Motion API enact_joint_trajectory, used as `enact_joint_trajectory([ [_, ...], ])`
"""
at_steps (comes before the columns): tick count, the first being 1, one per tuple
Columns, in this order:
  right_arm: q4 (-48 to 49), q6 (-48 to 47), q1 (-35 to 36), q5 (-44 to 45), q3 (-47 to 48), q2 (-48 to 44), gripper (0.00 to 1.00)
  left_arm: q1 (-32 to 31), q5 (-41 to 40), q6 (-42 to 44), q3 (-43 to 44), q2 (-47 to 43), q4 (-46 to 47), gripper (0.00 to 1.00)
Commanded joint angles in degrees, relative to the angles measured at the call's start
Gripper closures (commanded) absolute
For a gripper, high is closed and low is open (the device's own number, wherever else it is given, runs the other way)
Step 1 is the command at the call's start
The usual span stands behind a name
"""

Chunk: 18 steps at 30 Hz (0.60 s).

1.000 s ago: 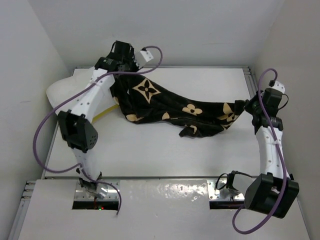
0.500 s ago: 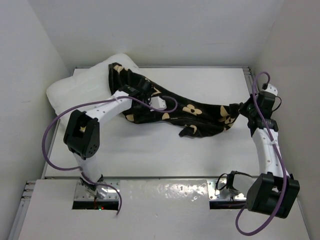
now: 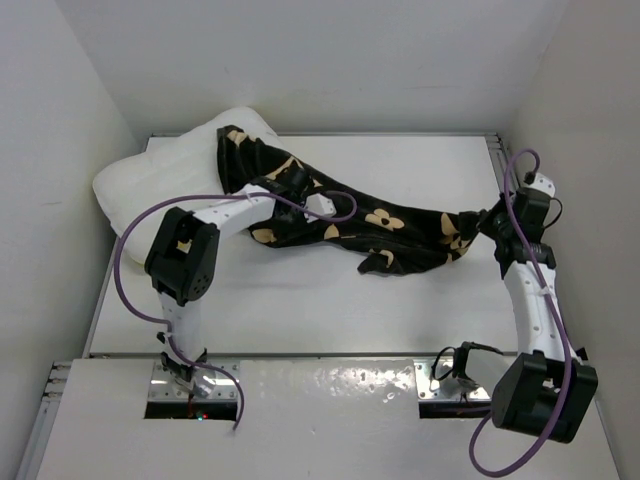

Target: Put the pillow into the pillowcase

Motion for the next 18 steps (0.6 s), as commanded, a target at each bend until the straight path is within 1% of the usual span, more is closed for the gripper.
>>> enact_joint_trajectory([
  [1,1.2,-0.1,-0.4,0.6,1.7,-0.3,1.00,0.8,-1.0,-1.6,-0.3,-1.8,1.8,0.61],
  [2,1.2,0.0,-0.4,0.5,1.9,-0.1,1.00,0.8,-1.6,-1.6,0.1,-1.7,1.8,0.86],
  [3,1.2,-0.1,-0.4,0.5,2.3,0.0,1.00,0.8,-2.5,-1.7,1.3,-1.6,1.3,1.00],
  [5,0.6,-1.3,-0.4,0.8,3.2,-0.4,1.00,1.3,-2.7,-2.4,3.4,-1.8,-0.9,1.00],
  [8,0.2,-3.5,-0.5,2.6,4.9,-1.5,1.00,2.9,-2.6,-4.1,9.5,-2.7,-5.5,1.00],
  [9,-0.2,-3.9,-0.5,3.6,5.6,-1.8,1.00,4.1,-2.5,-4.8,13.0,-3.1,-8.1,1.00],
  [14,0.0,-5.1,-0.9,4.3,10.5,-3.1,1.00,7.3,-2.6,-5.4,21.2,-7.2,-13.2,1.00],
  [18,0.3,-6.2,-0.9,4.6,15.5,-4.3,1.00,10.2,-2.4,-5.2,32.4,-10.3,-17.8,1.00],
])
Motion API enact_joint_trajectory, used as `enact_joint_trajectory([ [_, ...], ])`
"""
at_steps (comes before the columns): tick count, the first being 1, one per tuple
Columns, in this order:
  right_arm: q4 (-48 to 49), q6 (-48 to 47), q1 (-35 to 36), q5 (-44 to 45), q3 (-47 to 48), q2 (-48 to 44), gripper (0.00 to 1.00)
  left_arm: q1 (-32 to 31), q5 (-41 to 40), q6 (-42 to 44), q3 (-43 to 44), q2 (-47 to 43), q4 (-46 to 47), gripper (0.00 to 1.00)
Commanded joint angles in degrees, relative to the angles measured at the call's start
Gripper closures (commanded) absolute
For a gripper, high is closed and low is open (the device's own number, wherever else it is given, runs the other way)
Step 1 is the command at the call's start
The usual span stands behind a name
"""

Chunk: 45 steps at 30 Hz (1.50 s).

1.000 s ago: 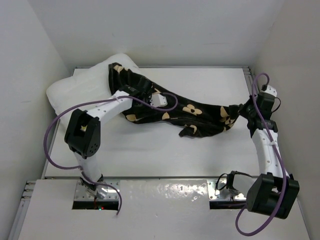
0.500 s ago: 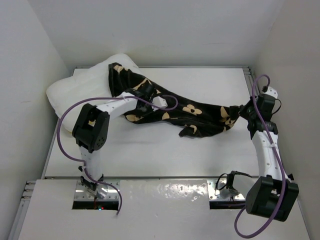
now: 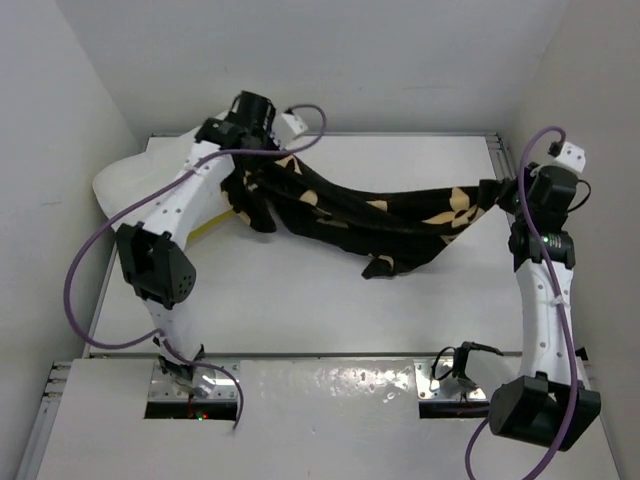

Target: Put the pillow into the pillowcase

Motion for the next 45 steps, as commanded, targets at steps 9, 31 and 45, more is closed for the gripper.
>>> enact_joint_trajectory([
  [9,4.4,-5.6,-0.4,4.5,17.8,-6.9,1.00,9.4,-8.4,-4.6,24.7,-16.3,4.6,1.00],
  [31,0.8,-3.6,-0.4,-3.6,30.3,4.2,1.00,13.4,-7.5,-5.0,22.5,-13.2,12.1,1.00],
  [45,1.6,-2.5,-3.2,-2.3,52.4,21.8,1.00,12.3,-1.8,-8.5,33.7,-3.4,25.7,1.00],
])
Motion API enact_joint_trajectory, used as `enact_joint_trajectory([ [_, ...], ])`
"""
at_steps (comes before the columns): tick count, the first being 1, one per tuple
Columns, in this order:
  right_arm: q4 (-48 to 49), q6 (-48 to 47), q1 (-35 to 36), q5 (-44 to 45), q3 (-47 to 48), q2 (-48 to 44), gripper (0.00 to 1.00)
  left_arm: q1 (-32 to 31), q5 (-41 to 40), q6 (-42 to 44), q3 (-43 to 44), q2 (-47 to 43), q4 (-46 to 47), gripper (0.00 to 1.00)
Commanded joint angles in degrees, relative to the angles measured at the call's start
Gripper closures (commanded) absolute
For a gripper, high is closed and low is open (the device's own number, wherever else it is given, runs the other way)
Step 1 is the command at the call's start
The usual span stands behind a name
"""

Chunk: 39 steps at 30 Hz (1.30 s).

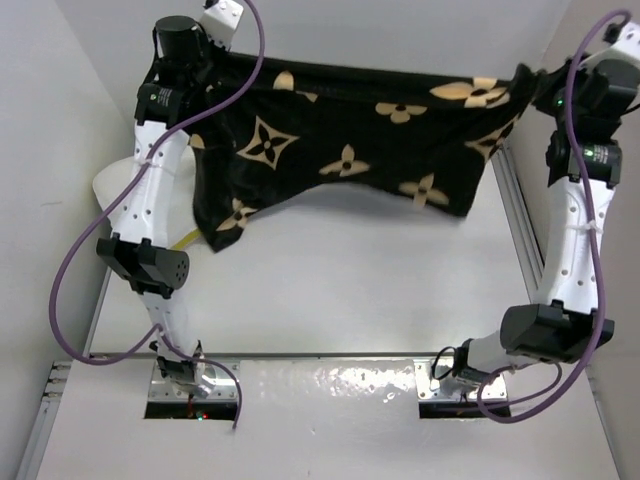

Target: Put the pillow into the pillowcase

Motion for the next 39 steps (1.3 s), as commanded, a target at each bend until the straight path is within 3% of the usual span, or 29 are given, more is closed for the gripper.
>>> enact_joint_trajectory([
  [1,5.3,-1.6,-2.6,4.5,5.7,-4.0,1.00,-0.4,0.2,1.7,3.3,-6.1,10.7,1.00],
  [5,6.2,-2.3,-3.5,5.9,1.0,-7.9,1.00,-1.3,0.2,1.2,3.7,-7.1,10.1,1.00],
  [9,5.9,0.1,-3.6,6.1,-13.4,-15.9,1.00,-1.9,6.8,4.1,2.8,-8.0,4.5,1.00],
  [12,5.3,4.7,-3.5,8.5,-27.2,-21.9,1.00,-5.7,21.3,10.9,-7.6,-11.2,-4.4,1.00],
  [15,2.3,7.4,-3.6,12.4,-38.3,-27.0,0.86,-11.3,27.5,24.2,-21.0,-13.4,-20.1,1.00],
  [16,0.8,7.4,-3.6,14.0,-40.2,-28.2,0.86,-12.6,28.5,28.6,-24.3,-13.7,-29.5,1.00],
  [17,-1.5,7.2,-3.7,17.7,-43.5,-29.4,0.86,-13.7,29.0,35.9,-31.0,-14.1,-34.0,1.00],
  [21,-4.3,4.2,-4.8,25.5,-47.2,-34.6,0.71,-18.4,21.1,35.9,-50.8,-19.4,-37.2,1.00],
  [22,-4.9,3.7,-5.7,26.6,-47.3,-35.9,0.59,-19.9,16.5,38.3,-54.1,-20.7,-37.1,1.00],
  [23,-4.9,2.8,-6.2,27.5,-47.1,-36.2,0.51,-20.8,14.7,39.0,-57.0,-23.0,-37.2,0.93],
  [24,-4.9,2.6,-6.6,27.4,-46.7,-36.2,0.34,-22.8,12.1,39.2,-61.1,-23.8,-37.2,0.86],
  [25,-5.2,2.4,-6.6,27.2,-45.6,-35.8,0.28,-23.8,11.6,37.6,-62.6,-24.5,-37.2,0.67],
  [27,-5.2,2.6,-6.6,23.3,-44.3,-34.4,0.23,-27.1,11.9,35.2,-65.0,-25.0,-37.1,0.55],
  [30,-3.2,3.0,-6.3,12.7,-42.6,-32.7,0.25,-28.4,14.6,33.8,-64.7,-25.1,-37.1,0.41],
  [32,-2.7,2.8,-4.9,6.9,-41.7,-30.0,0.35,-26.3,17.5,33.0,-62.7,-24.6,-36.9,0.30],
  [35,-4.6,-0.4,4.3,2.1,-40.0,-24.6,0.52,-21.4,20.6,28.8,-55.9,-23.0,-34.5,0.29],
  [37,-7.4,-2.9,10.6,5.3,-38.7,-20.0,0.62,-16.2,19.5,18.8,-51.4,-21.9,-29.4,0.25],
  [39,-8.4,-4.1,19.5,7.7,-39.0,-17.1,0.61,-12.2,13.9,6.7,-49.7,-20.6,-20.1,0.22],
])
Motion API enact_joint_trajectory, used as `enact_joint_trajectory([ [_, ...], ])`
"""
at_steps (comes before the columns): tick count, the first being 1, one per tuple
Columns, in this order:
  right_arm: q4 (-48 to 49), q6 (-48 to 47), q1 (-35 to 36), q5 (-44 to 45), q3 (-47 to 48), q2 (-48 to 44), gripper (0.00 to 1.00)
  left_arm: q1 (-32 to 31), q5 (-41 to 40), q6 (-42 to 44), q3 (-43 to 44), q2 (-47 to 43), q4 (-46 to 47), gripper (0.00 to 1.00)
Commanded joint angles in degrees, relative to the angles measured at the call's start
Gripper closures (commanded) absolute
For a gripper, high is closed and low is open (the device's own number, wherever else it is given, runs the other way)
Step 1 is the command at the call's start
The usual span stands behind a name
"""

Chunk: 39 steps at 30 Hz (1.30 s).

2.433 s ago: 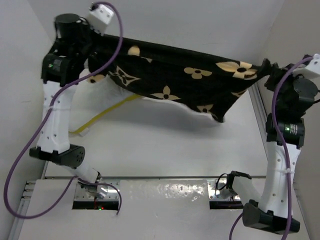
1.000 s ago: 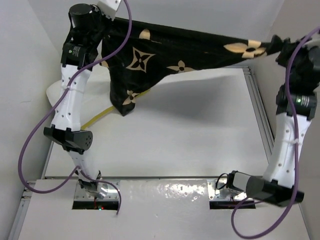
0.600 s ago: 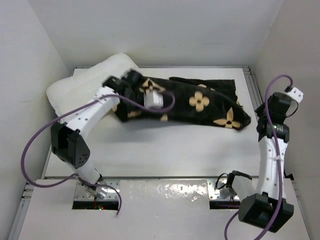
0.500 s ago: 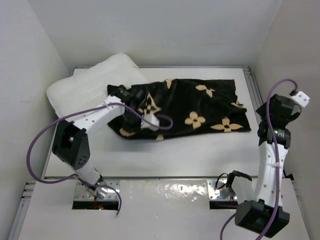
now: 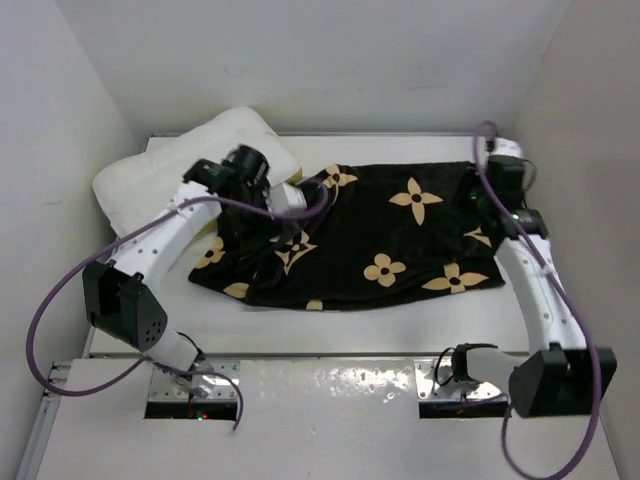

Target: Put the pillow into the pillowcase

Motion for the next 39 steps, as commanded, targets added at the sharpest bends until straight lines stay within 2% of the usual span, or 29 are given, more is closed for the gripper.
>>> enact_joint_trajectory([
  [1,-1.9,-2.5,9.7,-0.9,0.8,5.0,0.54,9.9,-5.8,-19.0,5.3,1.7,14.7,0.20],
  [4,5.1,2.3,14.6,-4.5,-3.6,7.4,0.41,14.9,-9.0,-22.8,6.0,7.1,16.4,0.21],
  [5,7.4,2.8,17.1,-5.0,-4.5,9.3,0.34,16.6,-12.8,-23.8,4.7,8.3,17.7,0.21],
  [8,10.7,5.5,20.8,-3.3,-5.8,13.6,0.17,17.1,-18.9,-25.7,-1.3,11.6,24.0,0.20],
  [9,10.5,6.5,20.8,-3.7,-6.1,16.8,0.10,17.0,-20.1,-26.5,-2.8,12.1,25.7,0.17],
  [13,8.3,10.7,19.7,-3.3,-6.9,25.0,0.09,17.3,-18.4,-29.3,-3.4,14.1,29.4,0.11],
  [14,6.1,10.7,19.4,-1.8,-6.6,26.9,0.12,17.3,-18.3,-30.0,-3.2,14.4,29.9,0.11],
  [15,4.7,10.7,19.0,-1.0,-5.2,30.8,0.22,17.3,-18.1,-30.2,-3.2,15.0,30.3,0.11],
  [18,2.8,13.8,15.7,-0.9,-4.0,34.7,0.47,17.3,-19.1,-30.4,-4.0,16.2,32.8,0.16],
  [19,3.7,14.7,14.5,-1.2,-4.4,35.7,0.71,17.2,-19.6,-30.5,-4.1,16.3,33.4,0.18],
  [20,4.8,15.6,11.8,-1.4,-5.0,36.0,0.83,17.2,-20.3,-30.7,-4.1,16.6,33.8,0.21],
  [22,6.7,17.6,9.0,-0.1,-5.0,37.5,1.00,17.2,-20.1,-30.9,-2.8,16.8,33.1,0.25],
  [26,2.3,14.4,2.7,4.2,5.2,43.9,1.00,17.2,-11.3,-27.7,2.8,14.2,28.0,0.19],
  [28,0.3,11.1,1.2,9.3,9.7,48.0,1.00,17.2,-7.2,-26.2,7.8,13.1,25.3,0.17],
  [30,-2.4,9.3,-0.1,13.4,15.7,49.9,1.00,17.2,-6.8,-24.6,10.3,12.0,24.4,0.11],
  [31,-2.8,9.3,-1.3,15.3,17.3,50.5,1.00,17.4,-8.8,-24.4,11.1,11.7,24.4,0.01],
  [33,-2.1,8.3,-2.2,14.7,20.5,50.6,1.00,18.4,-12.5,-24.0,12.1,11.8,24.7,0.00],
  [34,-1.7,7.4,-2.1,12.7,21.1,50.1,0.98,19.1,-16.8,-24.1,11.9,11.9,25.8,0.00],
  [35,-0.5,6.1,-1.6,11.2,21.7,48.9,0.78,19.8,-18.8,-24.2,10.8,12.5,26.6,0.00],
  [37,1.6,1.1,2.2,6.6,21.6,47.2,0.53,22.9,-23.3,-23.3,9.5,14.0,28.6,0.00],
  [38,2.1,-2.6,4.1,5.8,20.5,45.1,0.35,23.7,-23.6,-22.5,8.1,14.7,29.0,0.00],
  [39,3.1,-4.4,8.7,5.4,19.6,44.0,0.30,24.9,-23.9,-21.6,7.0,14.8,30.3,0.00],
])
